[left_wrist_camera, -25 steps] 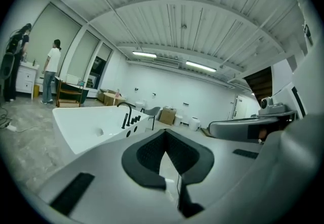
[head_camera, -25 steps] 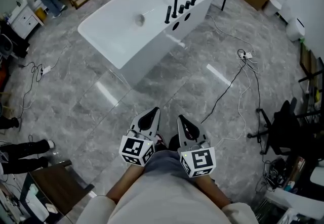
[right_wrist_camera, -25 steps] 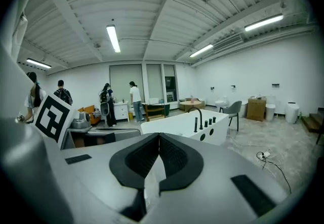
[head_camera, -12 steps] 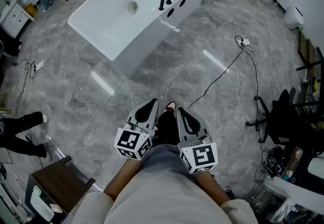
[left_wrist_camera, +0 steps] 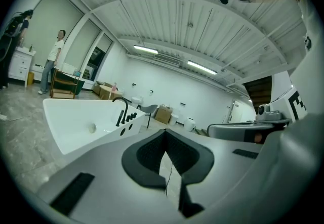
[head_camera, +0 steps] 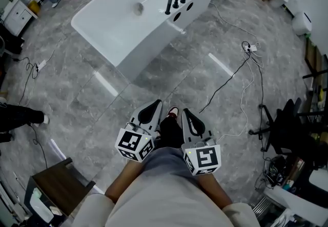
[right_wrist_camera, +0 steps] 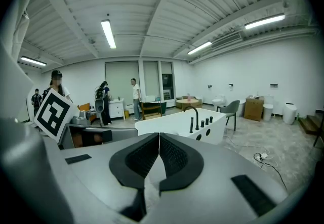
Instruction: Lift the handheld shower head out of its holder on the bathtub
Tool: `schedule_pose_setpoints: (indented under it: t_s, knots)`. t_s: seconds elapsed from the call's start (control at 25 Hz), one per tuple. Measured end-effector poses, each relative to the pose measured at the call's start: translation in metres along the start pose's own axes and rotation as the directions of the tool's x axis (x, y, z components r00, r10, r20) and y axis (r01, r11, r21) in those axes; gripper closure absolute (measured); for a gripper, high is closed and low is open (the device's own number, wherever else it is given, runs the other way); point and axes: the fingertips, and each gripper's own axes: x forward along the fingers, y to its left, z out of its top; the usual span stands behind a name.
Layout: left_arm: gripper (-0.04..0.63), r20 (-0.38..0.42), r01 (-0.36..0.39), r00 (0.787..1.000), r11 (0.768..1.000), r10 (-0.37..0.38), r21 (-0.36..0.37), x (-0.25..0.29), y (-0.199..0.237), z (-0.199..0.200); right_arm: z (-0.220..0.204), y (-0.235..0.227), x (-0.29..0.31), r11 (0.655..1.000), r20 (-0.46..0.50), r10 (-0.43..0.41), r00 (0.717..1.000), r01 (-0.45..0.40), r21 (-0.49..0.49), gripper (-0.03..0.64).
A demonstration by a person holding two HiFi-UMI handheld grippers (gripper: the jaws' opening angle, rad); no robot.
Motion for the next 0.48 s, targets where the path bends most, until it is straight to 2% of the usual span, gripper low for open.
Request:
schedule_pose_setpoints:
  t_s: [0.48]
  knots:
    - [0.591,-0.018,-0.01,1.0,1.0,0.009,-0.01,0.064,0.025,0.018,0.016,-0.04,0.057,0.999,-0.014,0.033,0.999,-0.033,0.015,0.597]
